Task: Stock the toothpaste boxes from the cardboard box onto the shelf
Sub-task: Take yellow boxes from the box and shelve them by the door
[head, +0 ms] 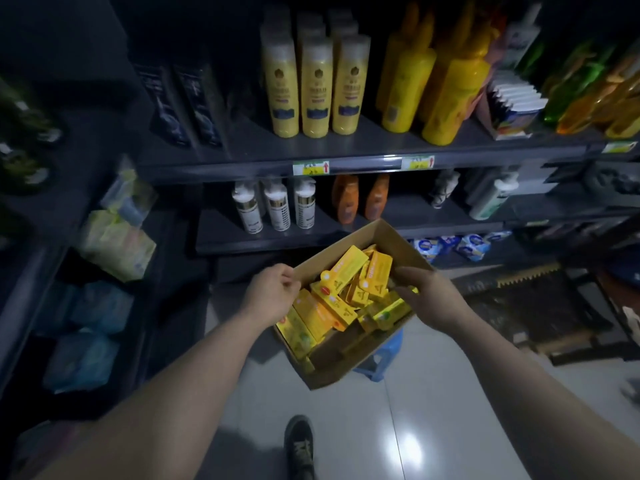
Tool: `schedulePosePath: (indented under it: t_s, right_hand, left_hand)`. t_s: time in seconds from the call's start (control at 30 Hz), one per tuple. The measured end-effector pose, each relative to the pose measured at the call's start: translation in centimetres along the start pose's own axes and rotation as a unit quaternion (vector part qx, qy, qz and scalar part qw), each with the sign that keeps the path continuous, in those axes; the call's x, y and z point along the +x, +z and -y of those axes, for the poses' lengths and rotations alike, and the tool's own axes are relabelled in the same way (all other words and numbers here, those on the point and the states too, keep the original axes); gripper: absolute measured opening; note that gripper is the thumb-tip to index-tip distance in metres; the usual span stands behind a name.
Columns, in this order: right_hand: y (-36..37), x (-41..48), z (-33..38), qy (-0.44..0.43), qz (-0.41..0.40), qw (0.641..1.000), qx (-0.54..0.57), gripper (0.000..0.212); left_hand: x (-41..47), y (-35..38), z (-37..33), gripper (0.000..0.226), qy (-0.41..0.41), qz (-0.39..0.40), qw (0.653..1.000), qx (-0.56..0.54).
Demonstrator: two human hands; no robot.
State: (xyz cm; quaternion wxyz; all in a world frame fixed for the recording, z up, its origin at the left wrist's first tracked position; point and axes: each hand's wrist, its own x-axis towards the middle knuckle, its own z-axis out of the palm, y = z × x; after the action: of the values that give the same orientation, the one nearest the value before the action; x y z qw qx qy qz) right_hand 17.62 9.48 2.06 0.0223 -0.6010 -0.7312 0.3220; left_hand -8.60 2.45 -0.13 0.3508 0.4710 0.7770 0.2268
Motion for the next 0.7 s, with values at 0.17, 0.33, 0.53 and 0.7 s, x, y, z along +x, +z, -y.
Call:
schedulePosePath:
  t_s: [0.17,0.33,0.53,0.7]
  right_hand:
    - [1.8,4.3,-2.7,0.047,-0.004,0.999,-0.005,0.042]
    - [4.2,8.4,-5.7,0.056,0.014,0.998,-0.01,0.041]
    - [8.7,13.9,-9.4,0.048,0.045,0.998,0.004,0.039]
    - [11.9,17.5,-11.2,0.029,0.062,0.998,0.005,0.038]
  left_hand:
    - [5.4,3.8,1.7,0.028,-0.012,0.046,0.999,0.007]
    - [9.1,8.1,3.7,0.035,-0.043,0.069,0.997,0.002]
    - [12.8,13.6,7.0,0.043,-0.095,0.087,0.991,0.023]
    - [14.5,17.4,9.5,0.05,-0.151,0.09,0.984,0.038]
